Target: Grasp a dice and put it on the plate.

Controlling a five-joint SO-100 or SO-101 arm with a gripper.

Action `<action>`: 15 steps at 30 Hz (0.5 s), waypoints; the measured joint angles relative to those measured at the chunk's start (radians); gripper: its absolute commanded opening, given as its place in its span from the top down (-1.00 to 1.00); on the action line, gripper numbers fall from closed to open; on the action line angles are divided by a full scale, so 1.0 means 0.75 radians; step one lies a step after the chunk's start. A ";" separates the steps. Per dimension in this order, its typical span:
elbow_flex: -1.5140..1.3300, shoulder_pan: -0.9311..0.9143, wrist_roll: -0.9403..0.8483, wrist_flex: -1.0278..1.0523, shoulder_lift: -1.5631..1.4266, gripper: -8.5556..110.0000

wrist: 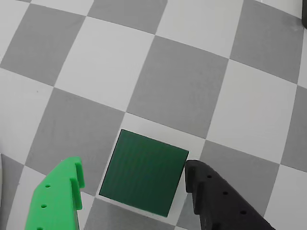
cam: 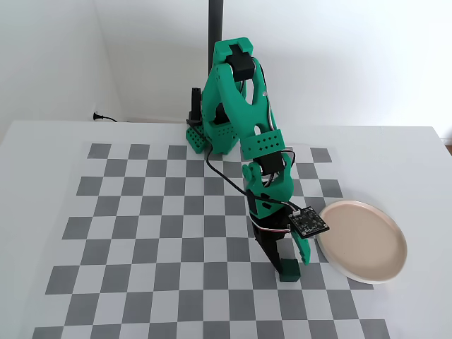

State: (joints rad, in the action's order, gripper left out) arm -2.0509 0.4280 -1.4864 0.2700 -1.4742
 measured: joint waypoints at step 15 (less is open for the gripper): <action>0.002 -0.006 0.000 0.000 0.031 0.58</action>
State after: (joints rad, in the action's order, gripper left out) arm -2.0494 0.4234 -1.4864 0.2700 -1.4511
